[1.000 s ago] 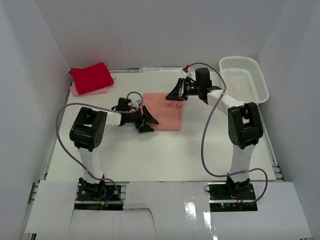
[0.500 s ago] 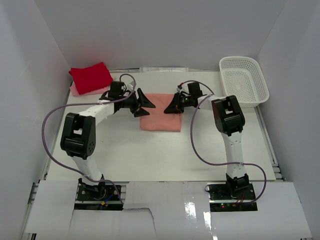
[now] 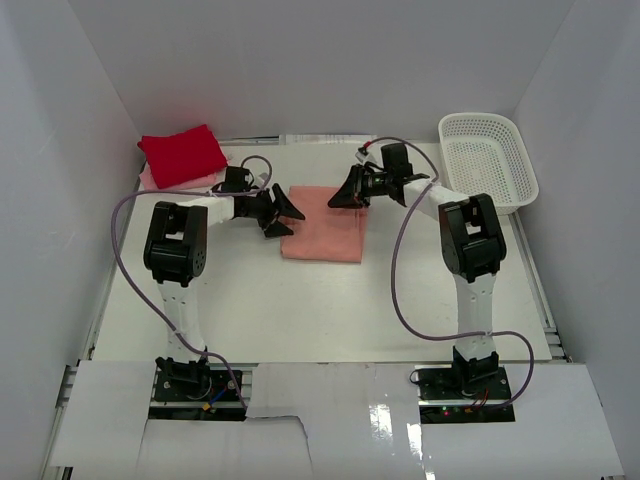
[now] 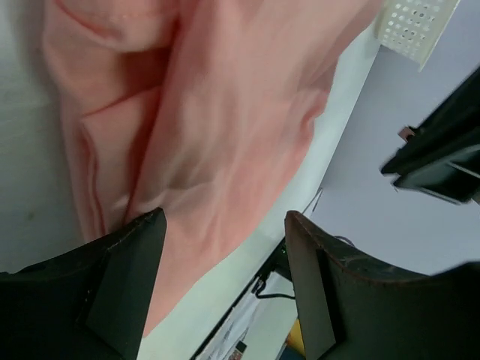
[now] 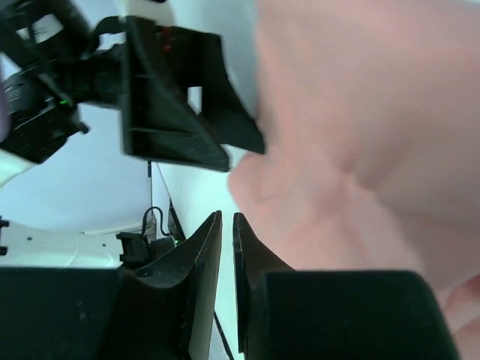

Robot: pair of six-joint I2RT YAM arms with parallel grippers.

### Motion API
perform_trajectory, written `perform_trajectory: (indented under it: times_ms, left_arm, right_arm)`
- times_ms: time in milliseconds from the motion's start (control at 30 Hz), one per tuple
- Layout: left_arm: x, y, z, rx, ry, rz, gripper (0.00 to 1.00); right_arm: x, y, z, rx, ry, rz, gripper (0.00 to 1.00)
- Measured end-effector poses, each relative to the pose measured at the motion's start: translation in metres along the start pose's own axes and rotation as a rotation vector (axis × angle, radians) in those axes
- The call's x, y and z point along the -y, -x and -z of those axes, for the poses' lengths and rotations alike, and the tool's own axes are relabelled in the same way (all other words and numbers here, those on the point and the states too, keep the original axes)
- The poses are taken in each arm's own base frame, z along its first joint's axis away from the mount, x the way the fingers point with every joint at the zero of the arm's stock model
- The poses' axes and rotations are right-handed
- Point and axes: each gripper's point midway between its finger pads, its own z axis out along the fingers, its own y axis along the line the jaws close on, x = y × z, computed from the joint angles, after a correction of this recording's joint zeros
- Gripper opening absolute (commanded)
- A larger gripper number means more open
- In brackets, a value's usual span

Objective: Fold and stack the t-shirts
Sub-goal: Smooth out wrinkles on the folded tshirt

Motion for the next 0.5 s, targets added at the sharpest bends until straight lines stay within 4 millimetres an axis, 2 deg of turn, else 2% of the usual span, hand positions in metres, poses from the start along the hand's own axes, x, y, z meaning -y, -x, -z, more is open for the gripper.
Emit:
perform_trajectory:
  times_ms: [100, 167, 267, 333, 400, 500]
  left_arm:
    - [0.017, 0.012, -0.001, 0.023, -0.018, -0.038, 0.76]
    - [0.033, 0.021, -0.001, 0.043, -0.038, -0.074, 0.76]
    - [0.057, 0.035, 0.002, 0.074, -0.066, -0.129, 0.75]
    - [0.064, 0.039, 0.005, 0.085, -0.059, -0.151, 0.75]
    - [0.059, 0.04, 0.005, 0.095, -0.022, -0.155, 0.76]
    - [0.029, 0.039, 0.006, 0.114, 0.125, -0.119, 0.77]
  right_arm:
    - [-0.032, 0.009, 0.013, 0.034, 0.027, 0.061, 0.18]
    - [-0.044, 0.013, 0.019, 0.049, 0.04, 0.089, 0.17]
    - [-0.047, 0.016, 0.019, 0.054, 0.044, 0.1, 0.18]
    - [-0.044, 0.014, 0.019, 0.049, 0.038, 0.09, 0.18]
    - [-0.04, 0.012, 0.019, 0.048, 0.031, 0.091, 0.19]
    - [-0.03, 0.007, 0.02, 0.042, 0.006, 0.081, 0.21]
